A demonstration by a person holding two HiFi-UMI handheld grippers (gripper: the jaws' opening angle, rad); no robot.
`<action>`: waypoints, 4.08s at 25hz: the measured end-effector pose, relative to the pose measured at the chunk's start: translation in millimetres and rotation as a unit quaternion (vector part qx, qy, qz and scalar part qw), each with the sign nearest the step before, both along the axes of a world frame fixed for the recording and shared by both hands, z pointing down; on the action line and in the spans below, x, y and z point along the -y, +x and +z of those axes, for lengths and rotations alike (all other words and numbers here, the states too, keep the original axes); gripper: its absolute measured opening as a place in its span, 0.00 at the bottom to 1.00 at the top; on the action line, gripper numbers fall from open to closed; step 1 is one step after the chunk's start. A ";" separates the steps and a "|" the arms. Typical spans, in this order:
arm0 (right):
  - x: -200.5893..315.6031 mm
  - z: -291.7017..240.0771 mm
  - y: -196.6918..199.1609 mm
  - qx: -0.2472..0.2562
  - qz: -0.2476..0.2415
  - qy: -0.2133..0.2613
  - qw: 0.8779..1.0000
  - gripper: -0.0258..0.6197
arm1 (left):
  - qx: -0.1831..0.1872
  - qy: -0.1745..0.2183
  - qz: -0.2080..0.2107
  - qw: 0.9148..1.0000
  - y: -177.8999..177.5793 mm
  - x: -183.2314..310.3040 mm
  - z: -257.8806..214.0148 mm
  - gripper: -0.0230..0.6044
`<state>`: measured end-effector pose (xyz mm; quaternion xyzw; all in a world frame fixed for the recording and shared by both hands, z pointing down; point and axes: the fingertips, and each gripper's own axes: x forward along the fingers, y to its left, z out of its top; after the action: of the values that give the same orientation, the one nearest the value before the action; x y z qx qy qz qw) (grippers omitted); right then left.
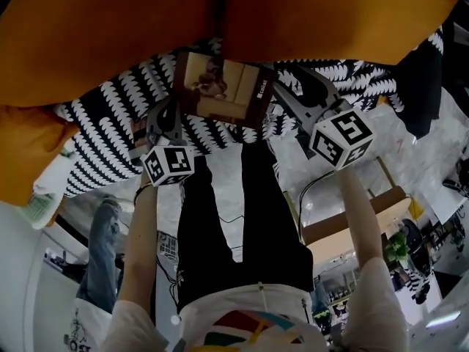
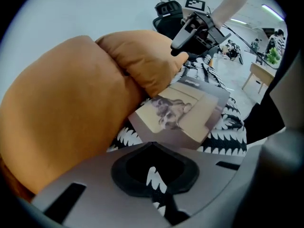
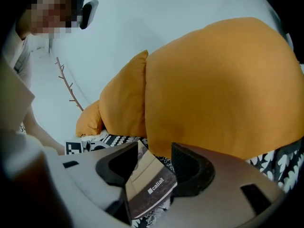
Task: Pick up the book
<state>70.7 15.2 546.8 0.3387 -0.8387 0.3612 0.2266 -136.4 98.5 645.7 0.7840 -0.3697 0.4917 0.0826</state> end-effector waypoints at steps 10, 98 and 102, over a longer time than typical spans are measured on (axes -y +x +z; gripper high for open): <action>-24.1 48.9 9.7 -0.024 -0.026 -0.059 0.998 0.44 | 0.024 -0.056 0.030 0.998 -3.6 -29.3 27.5 0.04; 19.1 -494.5 -37.5 0.178 0.224 0.313 0.906 0.28 | -0.349 0.335 -0.078 0.872 85.5 110.3 -585.2 0.04; 17.9 -522.2 -41.3 0.198 0.213 0.345 0.892 0.28 | -0.360 0.367 -0.069 0.855 85.8 112.1 -619.8 0.04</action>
<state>29.4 -2.7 24.6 0.4881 -0.8455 0.1484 -0.1575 -50.6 -13.6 25.9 0.8520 -0.5212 -0.0030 -0.0496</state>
